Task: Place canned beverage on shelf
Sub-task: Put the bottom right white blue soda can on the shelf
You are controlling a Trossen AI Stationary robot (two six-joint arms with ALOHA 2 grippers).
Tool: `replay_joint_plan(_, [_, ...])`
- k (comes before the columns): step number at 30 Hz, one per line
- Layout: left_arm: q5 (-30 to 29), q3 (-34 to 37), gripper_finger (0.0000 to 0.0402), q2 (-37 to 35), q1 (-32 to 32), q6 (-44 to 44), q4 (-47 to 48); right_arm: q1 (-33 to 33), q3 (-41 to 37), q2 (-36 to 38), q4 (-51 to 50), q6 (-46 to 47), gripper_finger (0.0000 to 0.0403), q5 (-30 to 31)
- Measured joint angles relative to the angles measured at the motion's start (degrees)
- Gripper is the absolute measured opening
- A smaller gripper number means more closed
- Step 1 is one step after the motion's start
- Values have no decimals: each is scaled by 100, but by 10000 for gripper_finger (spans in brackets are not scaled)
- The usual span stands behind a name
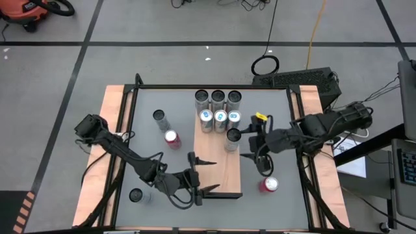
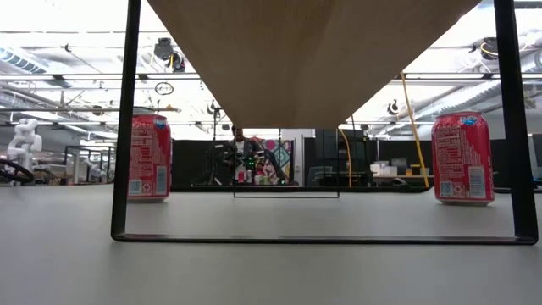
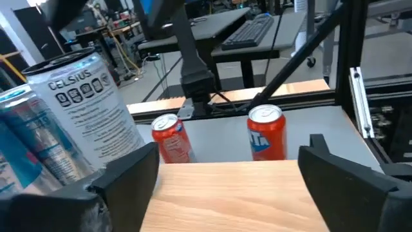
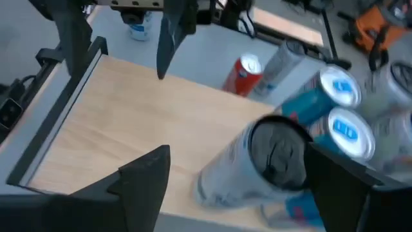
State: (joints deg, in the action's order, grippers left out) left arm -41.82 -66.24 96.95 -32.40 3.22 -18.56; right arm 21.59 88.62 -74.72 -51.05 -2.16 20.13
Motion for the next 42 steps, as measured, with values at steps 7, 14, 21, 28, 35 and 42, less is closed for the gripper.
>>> replay_joint_plan(7, [-26,0,300,0,417,-140,9,731,-2,89,-687,1226,299,1261])
replay_joint_plan(14, [351,0,229,0,850,-146,30,1484,-607,172,-1000,2536,299,2343])
replay_joint_plan(21, [455,0,161,0,1072,-272,270,1795,-1808,203,-63,3153,299,2488])
replay_joint_plan(28, [463,0,120,2,1281,-840,738,1789,-2548,207,1293,2930,299,2487])
replay_joint_plan(35, [561,-2,112,70,1425,-885,671,1791,-2634,205,1371,2993,299,2501])
replay_joint_plan(42, [579,-2,112,236,1564,-892,636,1791,-2634,183,1533,2978,299,2503])
